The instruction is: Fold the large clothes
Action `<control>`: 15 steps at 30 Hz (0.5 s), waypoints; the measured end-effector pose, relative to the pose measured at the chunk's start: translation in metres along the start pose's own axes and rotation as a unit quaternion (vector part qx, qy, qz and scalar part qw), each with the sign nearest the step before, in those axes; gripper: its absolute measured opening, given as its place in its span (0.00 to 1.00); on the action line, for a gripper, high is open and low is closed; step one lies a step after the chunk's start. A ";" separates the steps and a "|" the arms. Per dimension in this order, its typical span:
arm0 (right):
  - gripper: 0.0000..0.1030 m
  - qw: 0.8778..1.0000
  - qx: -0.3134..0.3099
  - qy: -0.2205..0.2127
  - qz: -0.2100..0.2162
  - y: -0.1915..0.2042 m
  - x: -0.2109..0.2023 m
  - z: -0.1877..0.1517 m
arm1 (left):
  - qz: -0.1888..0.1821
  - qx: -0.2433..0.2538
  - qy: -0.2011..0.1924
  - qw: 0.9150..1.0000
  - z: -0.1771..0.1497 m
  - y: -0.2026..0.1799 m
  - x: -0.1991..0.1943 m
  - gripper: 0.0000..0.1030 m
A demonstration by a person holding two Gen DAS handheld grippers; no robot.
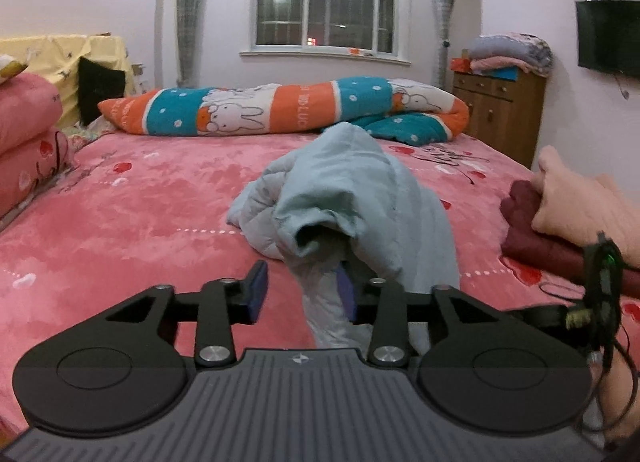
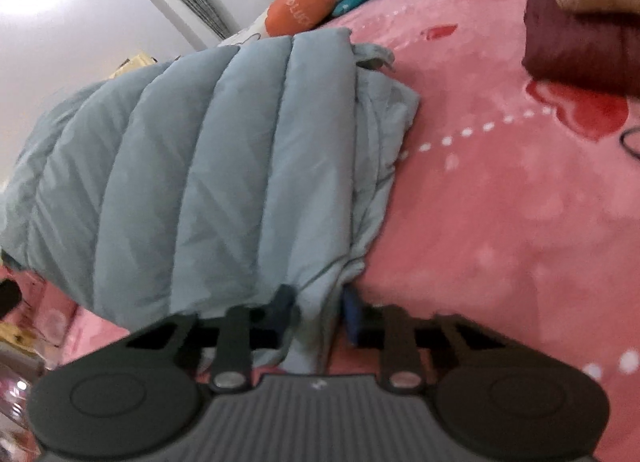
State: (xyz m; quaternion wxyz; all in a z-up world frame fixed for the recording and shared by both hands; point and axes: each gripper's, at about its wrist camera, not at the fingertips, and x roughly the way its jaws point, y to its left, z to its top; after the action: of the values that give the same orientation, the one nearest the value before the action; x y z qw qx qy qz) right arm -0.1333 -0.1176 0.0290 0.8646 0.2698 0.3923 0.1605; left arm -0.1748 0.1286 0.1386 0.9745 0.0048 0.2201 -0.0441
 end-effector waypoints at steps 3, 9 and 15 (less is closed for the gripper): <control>0.02 1.000 0.018 -0.001 0.005 -0.002 -0.005 0.001 | -0.010 0.022 -0.003 1.000 -0.003 -0.007 -0.005 0.53; 0.00 0.997 0.067 -0.035 0.023 -0.011 -0.032 0.009 | -0.064 0.051 0.011 0.997 -0.004 -0.024 -0.005 0.71; 0.00 0.987 0.113 -0.068 0.088 -0.023 -0.061 0.014 | -0.114 0.099 0.047 0.988 -0.023 -0.049 0.010 0.83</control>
State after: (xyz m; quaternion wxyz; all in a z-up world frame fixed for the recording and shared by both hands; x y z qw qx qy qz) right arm -0.1601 -0.1701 0.0590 0.8359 0.4095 0.3228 0.1714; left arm -0.1801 0.0795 0.1142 0.9466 0.0781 0.2589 -0.1756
